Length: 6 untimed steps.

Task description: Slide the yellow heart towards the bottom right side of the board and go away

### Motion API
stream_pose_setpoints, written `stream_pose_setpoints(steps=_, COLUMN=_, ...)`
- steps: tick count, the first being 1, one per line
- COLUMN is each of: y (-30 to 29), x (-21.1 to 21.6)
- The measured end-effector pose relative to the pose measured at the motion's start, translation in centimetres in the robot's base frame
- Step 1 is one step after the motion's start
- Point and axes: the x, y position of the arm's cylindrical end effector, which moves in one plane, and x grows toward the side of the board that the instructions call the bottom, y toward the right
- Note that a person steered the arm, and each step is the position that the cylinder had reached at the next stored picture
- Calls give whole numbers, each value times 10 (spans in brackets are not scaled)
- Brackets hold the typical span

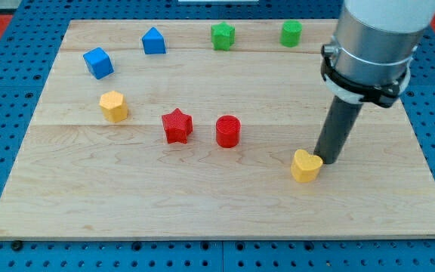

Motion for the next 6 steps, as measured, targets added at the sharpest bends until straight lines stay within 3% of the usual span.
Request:
stream_pose_setpoints(steps=1, y=-12, x=-35)
stream_pose_setpoints(steps=3, y=-85, x=-24)
stream_pose_setpoints(steps=6, y=10, x=11)
